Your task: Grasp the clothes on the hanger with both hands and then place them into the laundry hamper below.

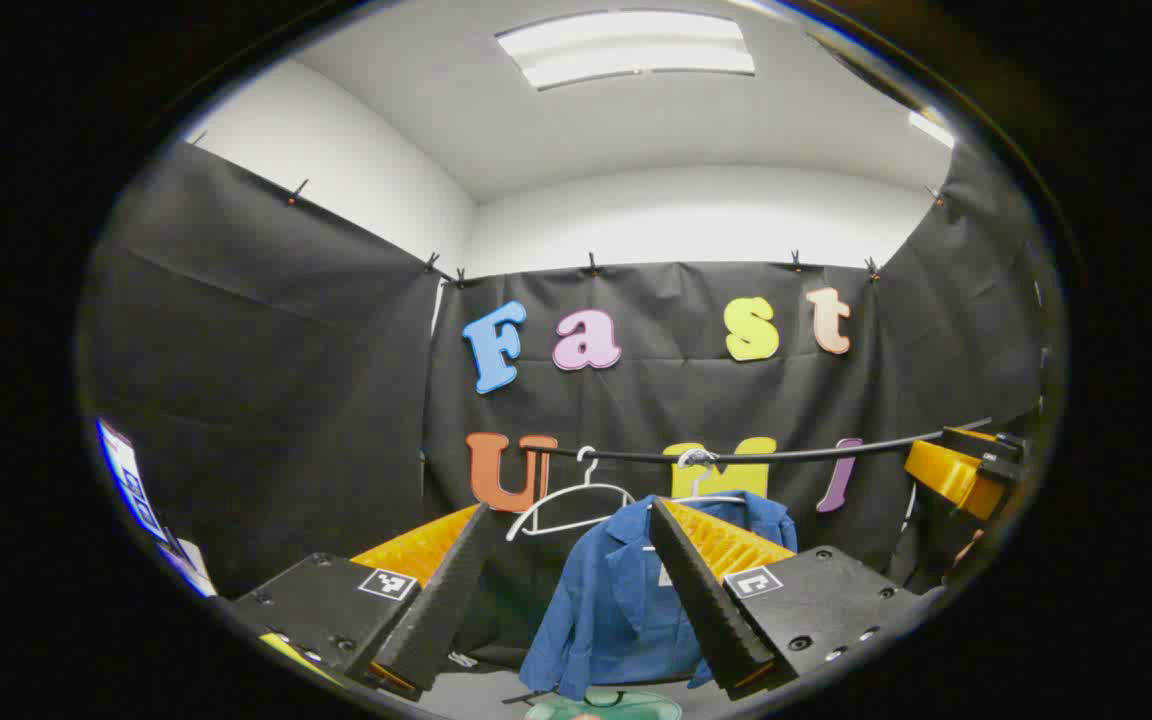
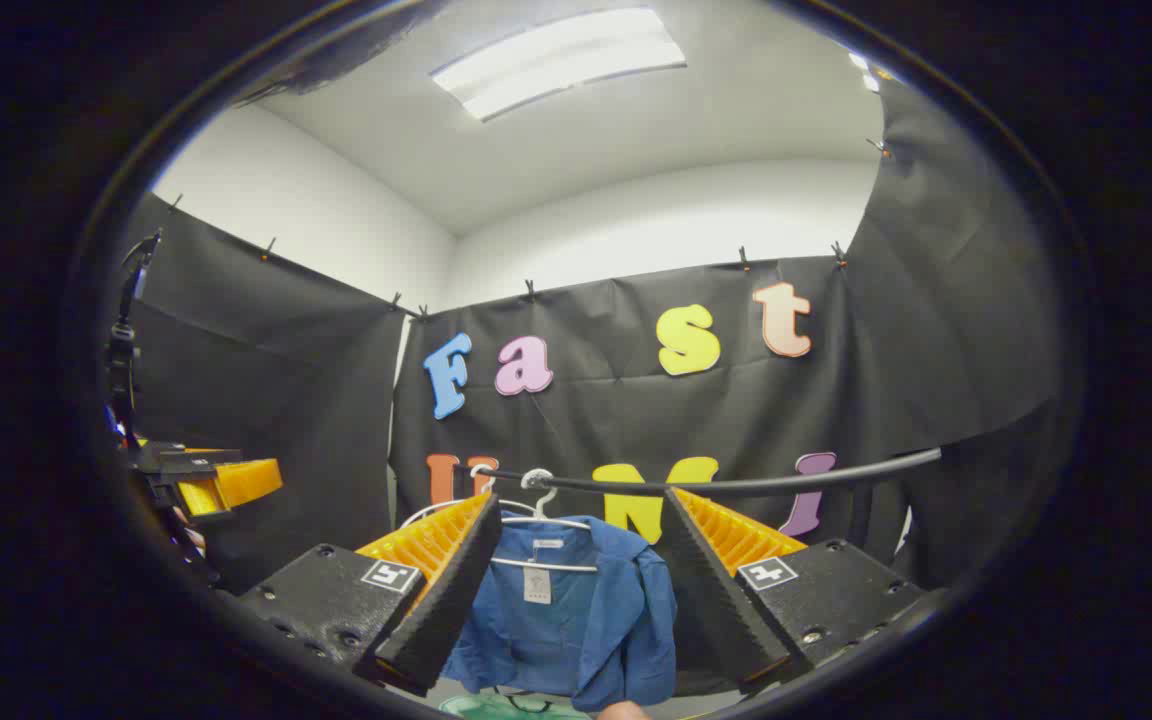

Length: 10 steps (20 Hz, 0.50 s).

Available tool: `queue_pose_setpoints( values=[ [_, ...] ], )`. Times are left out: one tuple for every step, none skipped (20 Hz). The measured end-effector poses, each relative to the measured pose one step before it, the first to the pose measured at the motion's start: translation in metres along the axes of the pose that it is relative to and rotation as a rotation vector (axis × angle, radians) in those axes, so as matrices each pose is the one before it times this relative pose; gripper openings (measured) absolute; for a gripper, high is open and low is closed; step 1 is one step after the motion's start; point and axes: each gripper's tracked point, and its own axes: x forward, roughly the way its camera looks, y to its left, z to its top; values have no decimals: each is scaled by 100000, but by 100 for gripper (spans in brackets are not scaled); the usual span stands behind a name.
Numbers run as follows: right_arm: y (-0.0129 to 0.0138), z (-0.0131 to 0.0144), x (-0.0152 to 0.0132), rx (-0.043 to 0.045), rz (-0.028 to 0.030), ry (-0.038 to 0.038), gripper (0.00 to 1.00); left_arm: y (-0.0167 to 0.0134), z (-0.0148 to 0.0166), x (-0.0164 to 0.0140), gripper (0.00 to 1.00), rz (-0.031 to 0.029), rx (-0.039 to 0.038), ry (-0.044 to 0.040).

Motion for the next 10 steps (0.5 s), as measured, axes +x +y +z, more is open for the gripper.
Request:
queue_pose_setpoints(
  values=[
    [91,-762,168,-453,-1549,1612,99,125,-496,432,100,-1661,569,502],
    [76,-531,308,-120,-1603,1257,100,110,-358,315,100,-1328,875,213],
    [-95,-566,168,-109,-1825,1345,100,203,-364,291,98,-898,814,607],
    [180,-594,125,34,-1195,1030,99,79,-546,259,96,-1040,385,1031],
    [168,-387,65,-184,-1316,1095,100,-78,-605,395,100,-1117,175,1114],
    [96,-303,78,-169,-1012,639,100,-44,-503,233,100,-827,-223,1196],
    [14,-277,87,-363,-977,703,100,-25,-450,293,96,-541,-295,1126],
    [100,-362,38,-193,-489,336,100,66,-353,155,100,24,-394,739],
    [74,-135,96,-198,-287,522,100,233,-344,106,100,35,-286,700],
    [85,-157,-39,-145,-13,476,100,22,-243,32,100,214,-245,706]
  ],
)
